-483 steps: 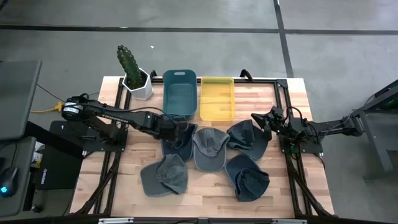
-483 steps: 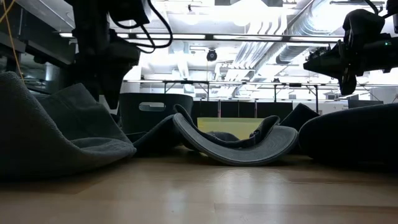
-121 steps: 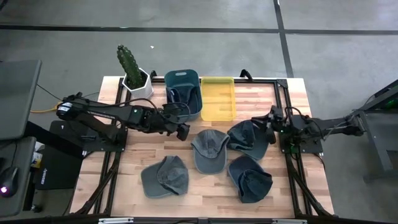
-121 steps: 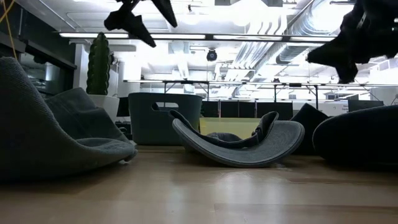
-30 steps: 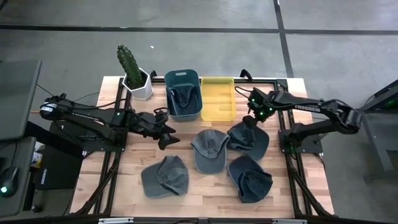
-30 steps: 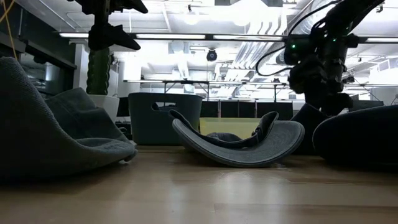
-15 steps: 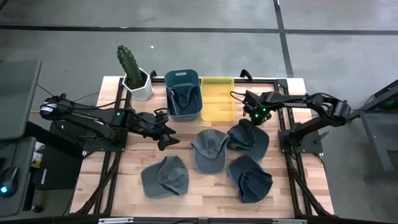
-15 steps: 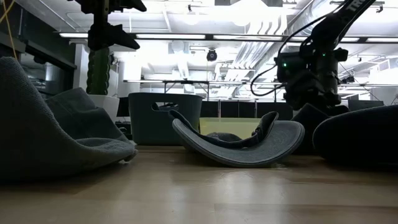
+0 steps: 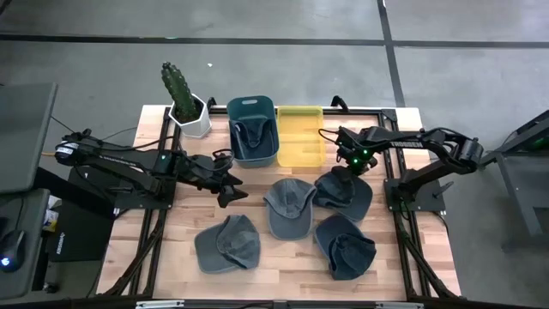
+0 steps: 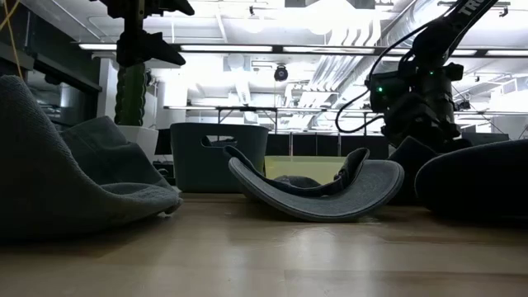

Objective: Pick & Place hat
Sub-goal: Put the top blue cap into the blue bin

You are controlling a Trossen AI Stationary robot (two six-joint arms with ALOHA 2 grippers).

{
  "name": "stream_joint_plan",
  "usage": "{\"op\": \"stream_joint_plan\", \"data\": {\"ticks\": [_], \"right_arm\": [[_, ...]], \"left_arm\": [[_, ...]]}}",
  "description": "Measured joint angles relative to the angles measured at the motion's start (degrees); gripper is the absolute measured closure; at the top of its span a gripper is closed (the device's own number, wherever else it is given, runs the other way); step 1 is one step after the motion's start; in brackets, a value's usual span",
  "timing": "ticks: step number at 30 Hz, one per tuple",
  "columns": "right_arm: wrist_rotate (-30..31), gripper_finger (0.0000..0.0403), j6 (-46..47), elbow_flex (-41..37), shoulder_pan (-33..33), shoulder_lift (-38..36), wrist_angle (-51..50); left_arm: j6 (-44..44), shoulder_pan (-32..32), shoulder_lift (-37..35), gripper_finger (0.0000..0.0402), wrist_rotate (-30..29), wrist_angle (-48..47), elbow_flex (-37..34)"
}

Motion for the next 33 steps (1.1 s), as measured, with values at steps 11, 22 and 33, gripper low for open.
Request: {"op": "stream_joint_plan", "data": {"ticks": [11, 22, 33], "right_arm": [[0.09, 0.0379, -2.10, 0.00, 0.00, -0.04, -0.47], [0.94, 0.0378, -2.55, 0.01, 0.63, -2.61, -3.82], [2.60, 0.0378, 1.35, 0.01, 0.70, -15.73, -9.80]], "left_arm": [[-1.51, 0.00, 0.00, 0.0095, -0.48, 0.00, 0.00], [-3.05, 0.02, 0.02, 0.0095, -1.57, 0.02, 0.00], [-4.47, 0.01, 0.02, 0.0095, -2.77, 0.04, 0.00]]}}
